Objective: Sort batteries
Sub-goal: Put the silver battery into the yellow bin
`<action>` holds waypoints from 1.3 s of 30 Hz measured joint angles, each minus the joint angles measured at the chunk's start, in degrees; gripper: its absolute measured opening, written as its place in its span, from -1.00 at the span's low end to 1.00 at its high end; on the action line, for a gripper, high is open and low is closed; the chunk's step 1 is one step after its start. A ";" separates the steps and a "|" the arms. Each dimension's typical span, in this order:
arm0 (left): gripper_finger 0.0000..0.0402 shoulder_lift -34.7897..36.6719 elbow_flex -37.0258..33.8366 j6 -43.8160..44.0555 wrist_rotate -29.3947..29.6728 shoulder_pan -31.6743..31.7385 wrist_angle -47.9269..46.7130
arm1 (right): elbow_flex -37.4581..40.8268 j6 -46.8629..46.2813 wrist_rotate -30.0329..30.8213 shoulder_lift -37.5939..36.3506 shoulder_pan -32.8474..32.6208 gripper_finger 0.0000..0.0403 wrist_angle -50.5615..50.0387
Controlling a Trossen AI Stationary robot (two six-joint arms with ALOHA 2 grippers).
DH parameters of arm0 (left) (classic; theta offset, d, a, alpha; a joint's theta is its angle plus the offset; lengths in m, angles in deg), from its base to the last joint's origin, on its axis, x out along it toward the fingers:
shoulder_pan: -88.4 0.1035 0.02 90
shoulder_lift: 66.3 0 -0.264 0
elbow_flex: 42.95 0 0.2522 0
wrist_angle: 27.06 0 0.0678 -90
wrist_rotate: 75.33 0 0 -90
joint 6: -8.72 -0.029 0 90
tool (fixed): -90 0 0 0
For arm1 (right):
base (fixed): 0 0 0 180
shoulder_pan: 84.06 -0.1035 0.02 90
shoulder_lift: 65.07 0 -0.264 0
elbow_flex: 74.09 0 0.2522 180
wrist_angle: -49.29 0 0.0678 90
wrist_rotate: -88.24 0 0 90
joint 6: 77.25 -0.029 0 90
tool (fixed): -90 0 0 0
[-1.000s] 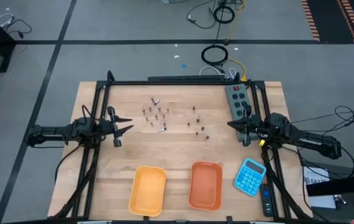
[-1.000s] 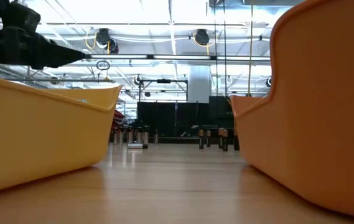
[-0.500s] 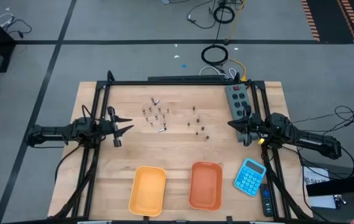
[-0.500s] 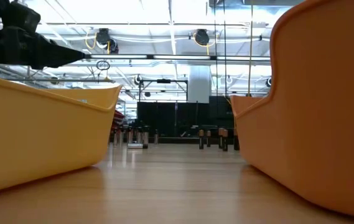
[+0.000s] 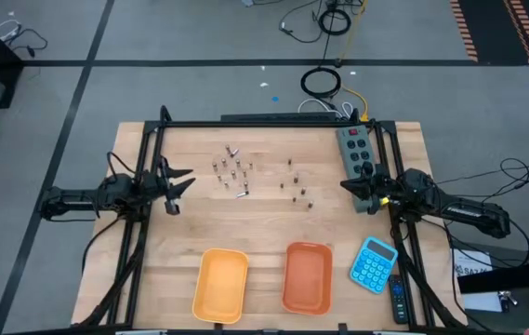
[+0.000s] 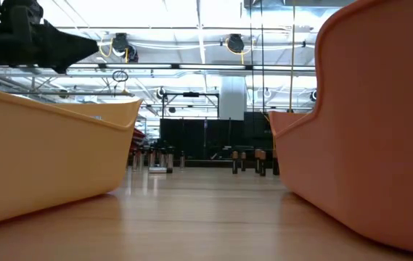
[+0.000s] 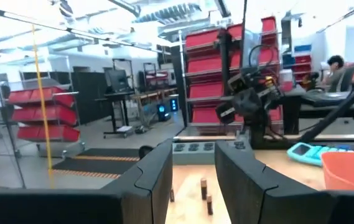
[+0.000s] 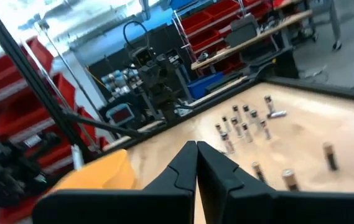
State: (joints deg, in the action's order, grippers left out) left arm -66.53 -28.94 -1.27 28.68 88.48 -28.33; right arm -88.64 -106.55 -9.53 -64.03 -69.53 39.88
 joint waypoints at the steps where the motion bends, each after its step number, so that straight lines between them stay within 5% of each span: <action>1: -0.35 0.00 0.00 1.39 -1.11 0.00 0.23 | 0.00 -1.05 -0.33 0.00 -0.01 -0.98 0.10; 7: -0.35 0.00 0.00 8.53 -7.43 0.00 2.63 | 0.00 -2.88 -1.31 0.00 -0.01 -0.98 -1.61; 14: -0.35 0.00 0.00 10.08 -7.82 0.00 2.54 | -0.04 -2.30 -1.09 0.00 -0.01 -0.98 -1.90; 22: -0.35 -0.02 0.00 2.33 -4.37 0.00 2.10 | -0.04 -4.07 -1.31 0.00 -0.01 -0.98 -0.84; 28: -0.35 -0.02 0.00 10.73 8.45 0.02 2.54 | -0.07 -0.64 5.70 0.00 0.00 -0.98 3.66; 34: -0.35 -0.17 1.07 11.83 8.67 0.02 -0.51 | -0.09 -0.31 0.81 0.61 -1.25 -0.98 5.99; 39: -0.35 -1.48 2.74 14.20 6.72 0.02 -4.24 | -0.09 1.86 10.88 6.34 -6.23 -0.98 6.82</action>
State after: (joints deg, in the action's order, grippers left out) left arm -68.01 -26.20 12.93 35.40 88.50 -32.58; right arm -88.73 -104.69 1.35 -57.69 -75.76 46.70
